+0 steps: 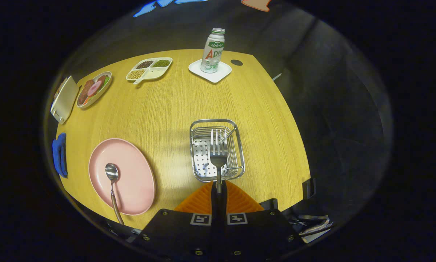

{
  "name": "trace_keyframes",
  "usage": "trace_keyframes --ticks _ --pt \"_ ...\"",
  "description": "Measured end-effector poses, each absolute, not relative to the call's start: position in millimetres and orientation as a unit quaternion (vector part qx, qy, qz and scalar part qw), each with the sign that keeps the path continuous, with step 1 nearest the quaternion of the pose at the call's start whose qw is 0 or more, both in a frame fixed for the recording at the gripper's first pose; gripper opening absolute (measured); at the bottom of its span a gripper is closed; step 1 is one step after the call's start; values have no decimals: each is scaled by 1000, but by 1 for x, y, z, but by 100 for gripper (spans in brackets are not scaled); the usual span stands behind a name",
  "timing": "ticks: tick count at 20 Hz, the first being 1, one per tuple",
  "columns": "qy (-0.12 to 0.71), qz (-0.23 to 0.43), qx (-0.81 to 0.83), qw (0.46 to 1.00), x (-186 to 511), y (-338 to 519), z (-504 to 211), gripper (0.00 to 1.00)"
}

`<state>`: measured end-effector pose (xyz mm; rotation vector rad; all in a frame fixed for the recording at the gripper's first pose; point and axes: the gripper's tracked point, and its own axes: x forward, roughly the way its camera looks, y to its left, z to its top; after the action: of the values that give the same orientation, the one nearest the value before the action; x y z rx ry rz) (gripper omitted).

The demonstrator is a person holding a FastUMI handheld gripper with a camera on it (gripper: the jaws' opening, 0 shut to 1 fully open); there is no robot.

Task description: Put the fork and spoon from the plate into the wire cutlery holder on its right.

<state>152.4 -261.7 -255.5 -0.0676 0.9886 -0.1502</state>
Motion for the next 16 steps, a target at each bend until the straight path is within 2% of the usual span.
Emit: trace_keyframes --ticks 4,8,13,14,16 --pt "486 -60 -45 871 156 -265 -253 2" --pt "482 -57 -45 873 157 -261 -249 10" --pt "483 -52 -41 873 155 -258 -247 10" --pt "485 -53 -42 872 153 -258 -246 16" --pt "481 -53 -38 874 156 -258 -242 17"
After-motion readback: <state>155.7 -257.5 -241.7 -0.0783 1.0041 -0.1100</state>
